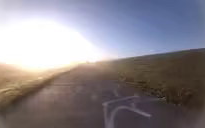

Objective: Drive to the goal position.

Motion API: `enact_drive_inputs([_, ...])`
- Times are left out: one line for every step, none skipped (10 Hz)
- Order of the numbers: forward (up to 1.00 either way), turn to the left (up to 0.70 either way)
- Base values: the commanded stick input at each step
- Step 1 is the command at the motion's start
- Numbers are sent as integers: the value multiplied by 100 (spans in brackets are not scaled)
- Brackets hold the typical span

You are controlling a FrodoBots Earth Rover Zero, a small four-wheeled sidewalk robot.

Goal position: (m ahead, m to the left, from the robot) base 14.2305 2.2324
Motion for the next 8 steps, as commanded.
enact_drive_inputs([100, 0])
enact_drive_inputs([100, 0])
enact_drive_inputs([100, 0])
enact_drive_inputs([100, 0])
enact_drive_inputs([100, 0])
enact_drive_inputs([100, 0])
enact_drive_inputs([100, 0])
enact_drive_inputs([100, 0])
